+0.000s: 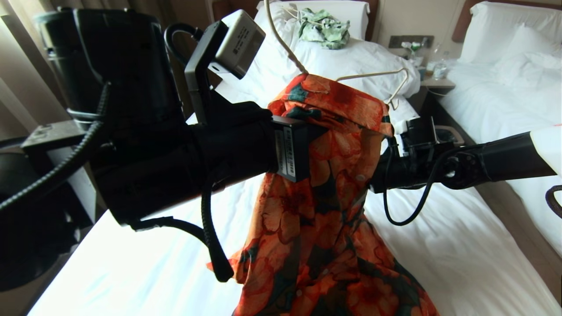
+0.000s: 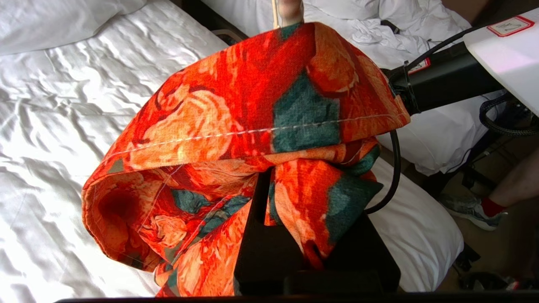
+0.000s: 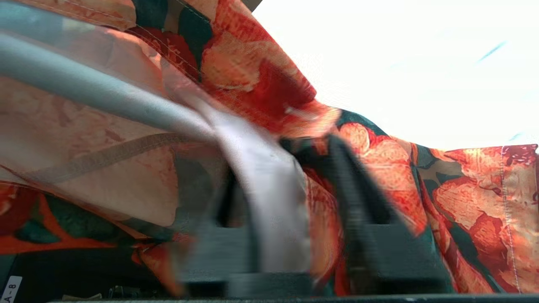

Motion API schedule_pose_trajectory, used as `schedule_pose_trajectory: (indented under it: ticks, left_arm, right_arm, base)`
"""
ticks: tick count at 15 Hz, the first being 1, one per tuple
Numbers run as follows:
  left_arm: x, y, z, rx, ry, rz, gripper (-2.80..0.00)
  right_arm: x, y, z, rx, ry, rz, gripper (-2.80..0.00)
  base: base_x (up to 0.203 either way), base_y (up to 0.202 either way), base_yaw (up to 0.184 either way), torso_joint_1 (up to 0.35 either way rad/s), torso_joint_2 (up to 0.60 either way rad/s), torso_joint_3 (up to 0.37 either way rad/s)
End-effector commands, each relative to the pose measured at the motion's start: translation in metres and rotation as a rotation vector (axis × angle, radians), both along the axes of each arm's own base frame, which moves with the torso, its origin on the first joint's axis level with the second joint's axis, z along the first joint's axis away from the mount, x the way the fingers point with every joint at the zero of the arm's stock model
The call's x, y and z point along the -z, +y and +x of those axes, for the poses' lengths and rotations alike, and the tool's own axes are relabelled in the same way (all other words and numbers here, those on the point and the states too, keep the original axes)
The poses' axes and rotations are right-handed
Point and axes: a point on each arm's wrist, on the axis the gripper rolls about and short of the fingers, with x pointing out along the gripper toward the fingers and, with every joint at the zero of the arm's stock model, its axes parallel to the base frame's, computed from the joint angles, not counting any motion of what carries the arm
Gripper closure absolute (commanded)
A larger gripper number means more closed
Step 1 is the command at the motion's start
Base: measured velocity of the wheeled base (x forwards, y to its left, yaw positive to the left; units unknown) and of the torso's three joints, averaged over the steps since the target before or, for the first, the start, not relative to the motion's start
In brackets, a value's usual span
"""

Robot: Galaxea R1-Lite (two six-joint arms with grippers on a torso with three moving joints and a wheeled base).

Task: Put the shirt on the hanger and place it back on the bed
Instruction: Hook the other side of the shirt onto the hanger

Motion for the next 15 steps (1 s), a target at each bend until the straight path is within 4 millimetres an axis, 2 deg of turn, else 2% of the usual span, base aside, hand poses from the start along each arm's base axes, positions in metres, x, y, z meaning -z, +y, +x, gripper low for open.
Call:
schedule_pose_trajectory:
  ticks: [1, 5, 9, 12, 15]
  left_arm:
    - [0.003, 0.001, 0.002, -0.008, 0.006, 0.006, 0.0]
    - [0.003, 0.004, 0.003, -0.026, 0.018, -0.005, 0.0]
    - [0.008, 0.008, 0.005, -0.076, 0.118, -0.072, 0.0]
    - [0.009, 0.016, 0.008, -0.102, 0.143, -0.101, 0.0]
    - [0.015, 0.017, 0.008, -0.104, 0.169, -0.098, 0.0]
  right_arm:
    - [-0.012, -0.009, -0.009, 0.009, -0.016, 0.008, 0.0]
    - [-0.026, -0.04, -0.03, 0.074, -0.021, 0.007, 0.0]
    - [-0.031, -0.074, -0.034, 0.167, -0.02, 0.004, 0.0]
    - [-0.031, -0.079, -0.031, 0.233, -0.024, -0.025, 0.0]
    - [-0.039, -0.079, -0.038, 0.248, -0.019, -0.03, 0.0]
  base:
    - [0.0, 0.0, 0.0, 0.0, 0.0, 0.0]
    - [0.0, 0.0, 0.0, 0.0, 0.0, 0.0]
    - [0.0, 0.0, 0.0, 0.0, 0.0, 0.0]
    - [0.0, 0.0, 0.0, 0.0, 0.0, 0.0]
    - [0.0, 0.0, 0.0, 0.0, 0.0, 0.0]
